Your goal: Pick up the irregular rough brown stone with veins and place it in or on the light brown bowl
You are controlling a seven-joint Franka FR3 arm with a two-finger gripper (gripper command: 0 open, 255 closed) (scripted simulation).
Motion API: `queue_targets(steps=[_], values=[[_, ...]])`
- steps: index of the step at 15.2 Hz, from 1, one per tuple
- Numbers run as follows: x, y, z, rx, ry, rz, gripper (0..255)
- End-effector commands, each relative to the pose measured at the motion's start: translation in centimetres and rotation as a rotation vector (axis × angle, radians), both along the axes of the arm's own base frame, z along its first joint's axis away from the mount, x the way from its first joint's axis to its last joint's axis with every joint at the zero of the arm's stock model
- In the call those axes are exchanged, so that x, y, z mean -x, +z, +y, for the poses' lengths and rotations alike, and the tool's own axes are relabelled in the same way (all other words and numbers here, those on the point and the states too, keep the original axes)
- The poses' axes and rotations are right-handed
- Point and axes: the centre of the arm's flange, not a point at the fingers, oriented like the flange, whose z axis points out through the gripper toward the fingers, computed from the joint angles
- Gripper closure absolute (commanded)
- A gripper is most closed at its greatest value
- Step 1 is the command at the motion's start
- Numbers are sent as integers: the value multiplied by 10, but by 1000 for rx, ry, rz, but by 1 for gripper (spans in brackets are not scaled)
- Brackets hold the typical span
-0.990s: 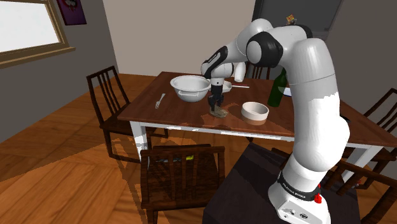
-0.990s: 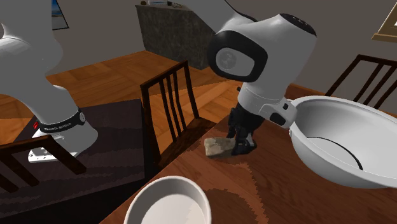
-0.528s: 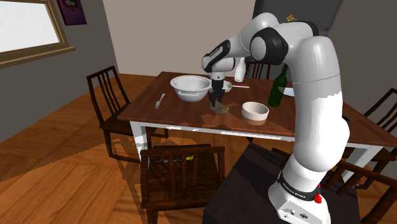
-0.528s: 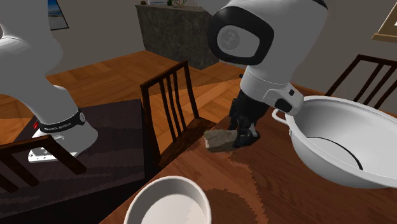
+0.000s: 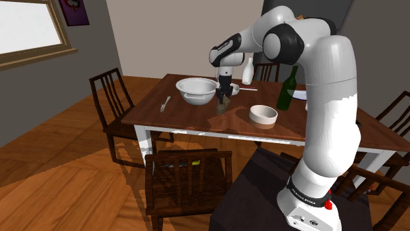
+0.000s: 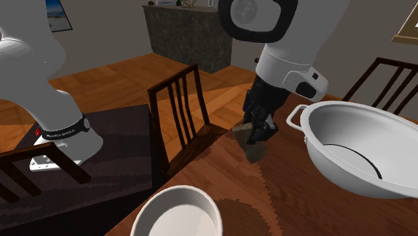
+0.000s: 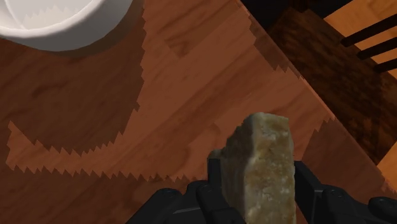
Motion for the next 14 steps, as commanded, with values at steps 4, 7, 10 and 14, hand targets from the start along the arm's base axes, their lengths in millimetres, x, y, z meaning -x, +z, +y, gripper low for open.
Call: queue_targets(steps=[4,7,10,14], values=[[-1,27,-1,0,0,0,255],[-1,43,-1,0,0,0,255],[-1,59,-1,0,0,0,255],[10,70,-8,0,0,0,255]])
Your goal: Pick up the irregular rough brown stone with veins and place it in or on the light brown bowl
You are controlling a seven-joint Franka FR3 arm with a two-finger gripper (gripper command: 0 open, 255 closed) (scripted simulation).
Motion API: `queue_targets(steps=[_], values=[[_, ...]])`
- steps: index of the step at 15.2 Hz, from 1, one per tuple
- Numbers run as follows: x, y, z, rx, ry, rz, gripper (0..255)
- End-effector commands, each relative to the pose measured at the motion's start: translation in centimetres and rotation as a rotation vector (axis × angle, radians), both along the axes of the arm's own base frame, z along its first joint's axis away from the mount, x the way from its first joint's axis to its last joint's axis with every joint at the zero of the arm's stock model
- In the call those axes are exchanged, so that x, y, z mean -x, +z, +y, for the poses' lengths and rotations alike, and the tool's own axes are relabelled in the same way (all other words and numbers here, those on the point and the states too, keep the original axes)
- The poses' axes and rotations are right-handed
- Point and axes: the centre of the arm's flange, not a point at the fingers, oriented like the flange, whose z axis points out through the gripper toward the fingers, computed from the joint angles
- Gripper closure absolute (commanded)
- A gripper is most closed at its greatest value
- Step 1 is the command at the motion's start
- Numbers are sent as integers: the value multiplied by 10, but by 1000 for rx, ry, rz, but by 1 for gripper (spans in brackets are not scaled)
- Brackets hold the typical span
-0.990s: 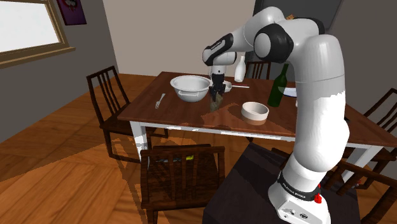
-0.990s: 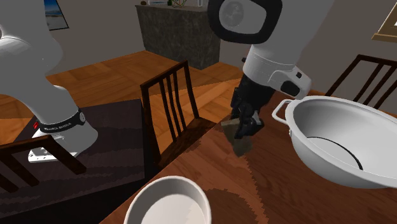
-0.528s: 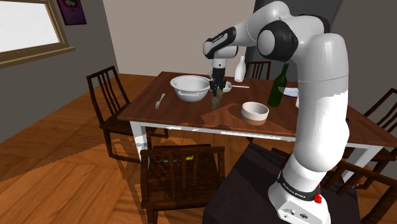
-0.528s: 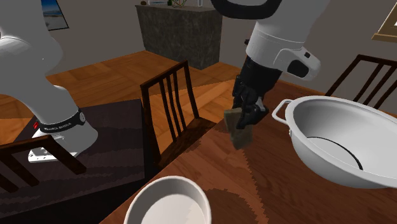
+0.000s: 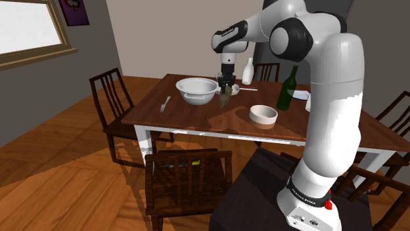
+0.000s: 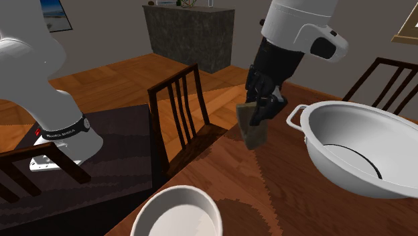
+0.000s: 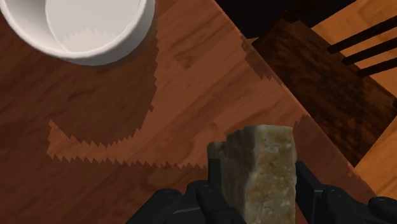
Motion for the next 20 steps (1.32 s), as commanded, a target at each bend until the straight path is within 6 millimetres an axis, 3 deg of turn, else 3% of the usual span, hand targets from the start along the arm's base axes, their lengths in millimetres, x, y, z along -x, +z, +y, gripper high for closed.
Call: queue_targets(steps=[1,18,20], values=[[16,2,-11,0,0,0,255],[206,4,-136,0,0,0,255],[206,-7,-136,0,0,0,255]])
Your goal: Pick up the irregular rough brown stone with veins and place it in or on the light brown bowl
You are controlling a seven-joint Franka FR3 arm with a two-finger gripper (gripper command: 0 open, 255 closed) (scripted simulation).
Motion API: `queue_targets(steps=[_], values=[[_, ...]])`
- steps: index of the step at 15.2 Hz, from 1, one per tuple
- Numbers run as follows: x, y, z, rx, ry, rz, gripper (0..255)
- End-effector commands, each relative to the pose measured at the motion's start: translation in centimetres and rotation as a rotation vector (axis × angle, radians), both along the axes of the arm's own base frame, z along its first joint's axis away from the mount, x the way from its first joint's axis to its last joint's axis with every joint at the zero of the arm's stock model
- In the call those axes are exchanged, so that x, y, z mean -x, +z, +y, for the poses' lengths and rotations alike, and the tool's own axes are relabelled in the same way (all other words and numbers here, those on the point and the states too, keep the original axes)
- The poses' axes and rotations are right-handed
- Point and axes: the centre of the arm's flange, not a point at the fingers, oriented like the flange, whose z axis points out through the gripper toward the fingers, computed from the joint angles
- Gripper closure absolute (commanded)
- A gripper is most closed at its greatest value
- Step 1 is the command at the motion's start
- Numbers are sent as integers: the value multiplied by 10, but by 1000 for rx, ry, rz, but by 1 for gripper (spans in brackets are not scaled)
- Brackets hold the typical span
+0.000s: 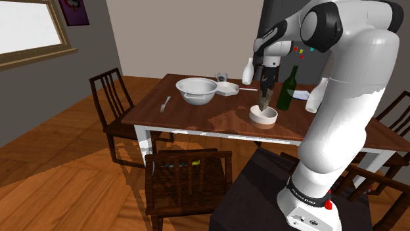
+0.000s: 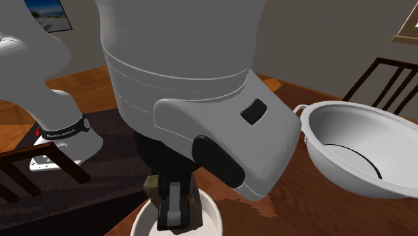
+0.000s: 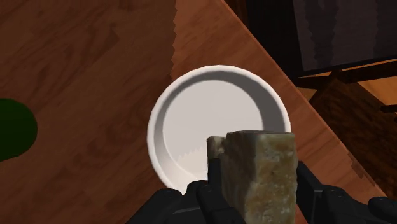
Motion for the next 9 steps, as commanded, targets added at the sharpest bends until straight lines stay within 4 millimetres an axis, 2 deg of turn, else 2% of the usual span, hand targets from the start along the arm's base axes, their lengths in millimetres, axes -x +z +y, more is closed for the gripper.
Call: queue_targets(steps=[1,9], values=[[2,-10,-3,0,1,0,255],[2,-52,-3,0,1,0,255]])
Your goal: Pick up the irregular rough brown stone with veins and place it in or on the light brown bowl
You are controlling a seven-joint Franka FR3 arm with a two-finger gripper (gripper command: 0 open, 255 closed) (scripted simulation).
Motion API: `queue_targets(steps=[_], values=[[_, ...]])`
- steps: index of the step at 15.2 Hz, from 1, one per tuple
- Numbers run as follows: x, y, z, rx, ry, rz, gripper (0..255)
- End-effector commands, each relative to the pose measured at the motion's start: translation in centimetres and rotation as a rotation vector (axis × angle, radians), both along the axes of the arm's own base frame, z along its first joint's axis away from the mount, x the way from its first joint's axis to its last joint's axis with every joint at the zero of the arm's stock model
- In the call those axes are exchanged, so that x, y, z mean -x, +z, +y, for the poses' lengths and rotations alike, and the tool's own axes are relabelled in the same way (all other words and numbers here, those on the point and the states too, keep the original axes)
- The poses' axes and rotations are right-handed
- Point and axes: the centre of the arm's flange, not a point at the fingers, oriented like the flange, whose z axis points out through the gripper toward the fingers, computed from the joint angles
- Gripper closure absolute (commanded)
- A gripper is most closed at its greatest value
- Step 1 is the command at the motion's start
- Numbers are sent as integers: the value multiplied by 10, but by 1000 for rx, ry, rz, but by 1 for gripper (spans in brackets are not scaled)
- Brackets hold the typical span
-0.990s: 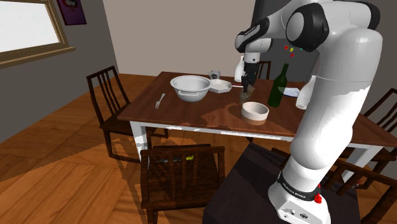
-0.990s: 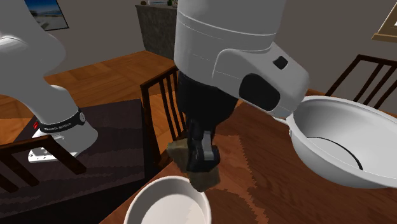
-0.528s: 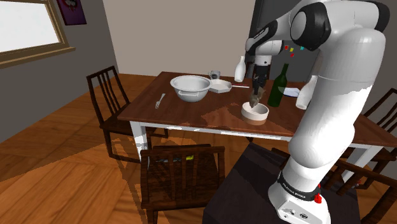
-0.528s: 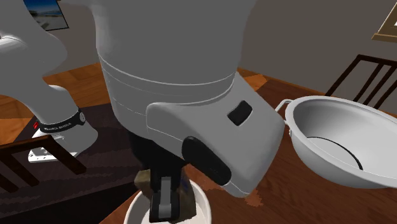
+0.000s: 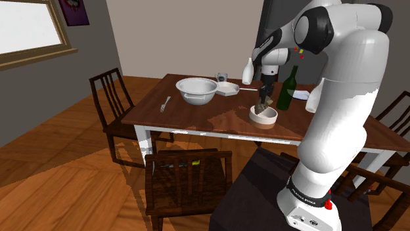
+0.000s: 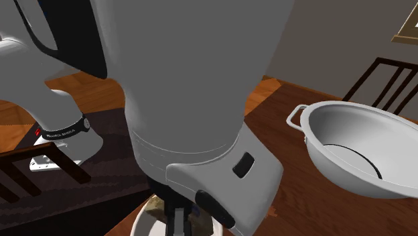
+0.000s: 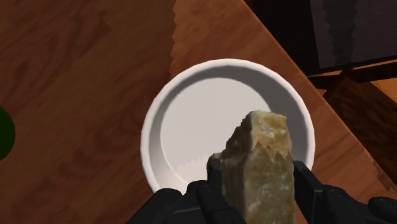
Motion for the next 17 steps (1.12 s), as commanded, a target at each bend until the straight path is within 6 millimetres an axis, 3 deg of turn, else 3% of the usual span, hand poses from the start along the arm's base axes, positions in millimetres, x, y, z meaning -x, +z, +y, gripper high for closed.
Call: queue_targets(steps=[1,3,10,11,16,17], values=[[1,-12,0,0,0,-1,255],[1,-20,0,0,0,-1,255],[1,-20,0,0,0,-1,255],[1,-20,0,1,0,-1,0],[1,-20,0,0,0,-1,0],[-1,-7,-2,0,0,-1,0]])
